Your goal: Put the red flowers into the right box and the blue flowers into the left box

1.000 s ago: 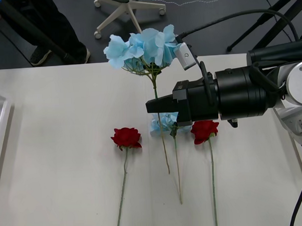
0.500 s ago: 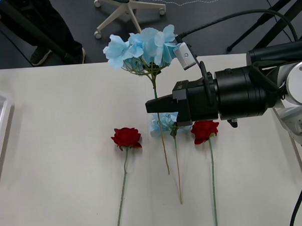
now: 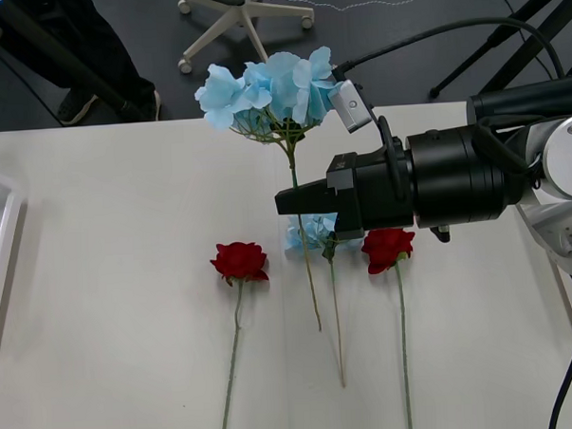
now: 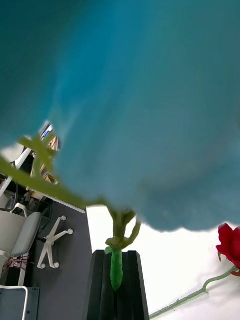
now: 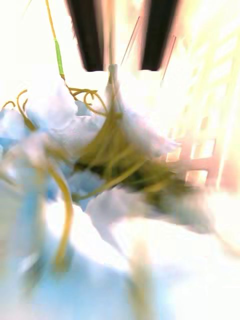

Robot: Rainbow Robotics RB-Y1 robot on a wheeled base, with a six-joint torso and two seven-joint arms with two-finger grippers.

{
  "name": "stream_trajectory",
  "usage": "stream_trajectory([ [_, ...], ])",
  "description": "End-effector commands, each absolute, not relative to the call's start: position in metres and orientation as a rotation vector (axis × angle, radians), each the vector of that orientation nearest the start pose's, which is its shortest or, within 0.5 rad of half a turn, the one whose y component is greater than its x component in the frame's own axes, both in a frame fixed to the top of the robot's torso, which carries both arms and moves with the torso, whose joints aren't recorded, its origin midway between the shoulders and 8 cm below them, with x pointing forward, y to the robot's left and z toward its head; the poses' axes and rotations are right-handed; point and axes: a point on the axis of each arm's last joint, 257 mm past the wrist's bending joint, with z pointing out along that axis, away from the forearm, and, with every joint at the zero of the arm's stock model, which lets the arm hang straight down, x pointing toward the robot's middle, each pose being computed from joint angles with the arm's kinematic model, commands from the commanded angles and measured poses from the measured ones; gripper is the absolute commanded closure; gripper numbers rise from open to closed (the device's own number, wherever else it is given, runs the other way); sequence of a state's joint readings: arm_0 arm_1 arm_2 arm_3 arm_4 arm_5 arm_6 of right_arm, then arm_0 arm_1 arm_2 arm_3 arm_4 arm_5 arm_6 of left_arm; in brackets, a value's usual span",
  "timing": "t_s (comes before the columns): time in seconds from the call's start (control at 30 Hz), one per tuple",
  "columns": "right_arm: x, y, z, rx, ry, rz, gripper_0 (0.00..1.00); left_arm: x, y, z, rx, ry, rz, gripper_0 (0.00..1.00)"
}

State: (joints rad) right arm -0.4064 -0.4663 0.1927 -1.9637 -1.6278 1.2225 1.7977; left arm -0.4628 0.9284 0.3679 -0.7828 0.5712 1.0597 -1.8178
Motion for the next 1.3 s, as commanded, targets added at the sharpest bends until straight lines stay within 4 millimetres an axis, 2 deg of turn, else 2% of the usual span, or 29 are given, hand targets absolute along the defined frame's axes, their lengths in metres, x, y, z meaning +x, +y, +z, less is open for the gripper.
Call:
stream_trajectory([
  [0.03,0.348,0.035,-0.057,-0.993,1.783,1.378,1.00,0.450,0.685,-0.228,-0.458,2.526,0.346,0.00],
  [0.2,0.348,0.035,-0.057,-0.993,1.783,1.378,1.00,0.451,0.651,-0.203,-0.396,2.589,0.259,0.00],
  [0.3,0.348,0.035,-0.057,-0.991,1.783,1.381,1.00,0.450,0.623,-0.184,-0.320,2.633,0.209,0.00],
  [0.4,0.348,0.035,-0.057,-0.991,1.785,1.379,1.00,0.449,0.576,-0.167,-0.197,2.685,0.105,0.00],
  [0.43,0.349,0.035,-0.057,-0.990,1.783,1.380,1.00,0.449,0.568,-0.164,-0.168,2.694,0.085,0.00],
  [0.5,0.348,0.035,-0.057,-0.993,1.783,1.380,1.00,0.447,0.530,-0.156,-0.056,2.722,-0.001,0.00],
  [0.53,0.348,0.035,-0.057,-0.992,1.784,1.381,1.00,0.446,0.521,-0.154,-0.026,2.729,-0.021,0.00],
  [0.6,0.347,0.036,-0.055,-0.992,1.779,1.383,1.00,0.443,0.477,-0.151,0.089,2.745,-0.168,0.00],
  [0.63,0.348,0.035,-0.056,-0.991,1.781,1.382,1.00,0.442,0.466,-0.150,0.113,2.744,-0.217,0.00],
  [0.7,0.347,0.035,-0.056,-0.993,1.782,1.382,1.00,0.436,0.423,-0.150,0.194,2.729,-0.425,0.00],
  [0.73,0.347,0.035,-0.056,-0.992,1.783,1.383,1.00,0.434,0.414,-0.151,0.213,2.726,-0.474,0.00],
  [0.8,0.347,0.035,-0.056,-0.991,1.782,1.385,1.00,0.424,0.376,-0.153,0.293,2.714,-0.656,0.00],
  [0.83,0.347,0.035,-0.056,-0.992,1.783,1.383,1.00,0.421,0.368,-0.154,0.313,2.714,-0.693,0.00],
  [0.9,0.348,0.036,-0.056,-0.991,1.780,1.384,1.00,0.418,0.338,-0.155,0.377,2.672,-0.827,0.00],
  [1.13,0.348,0.036,-0.056,-0.991,1.780,1.384,1.00,0.405,0.273,-0.149,0.531,2.524,-1.136,0.00],
  [1.17,0.348,0.035,-0.057,-0.990,1.782,1.383,1.00,0.398,0.261,-0.148,0.591,2.488,-1.196,0.00],
  [1.3,0.348,0.035,-0.056,-0.989,1.782,1.383,1.00,0.376,0.234,-0.143,0.732,2.358,-1.367,0.00],
])
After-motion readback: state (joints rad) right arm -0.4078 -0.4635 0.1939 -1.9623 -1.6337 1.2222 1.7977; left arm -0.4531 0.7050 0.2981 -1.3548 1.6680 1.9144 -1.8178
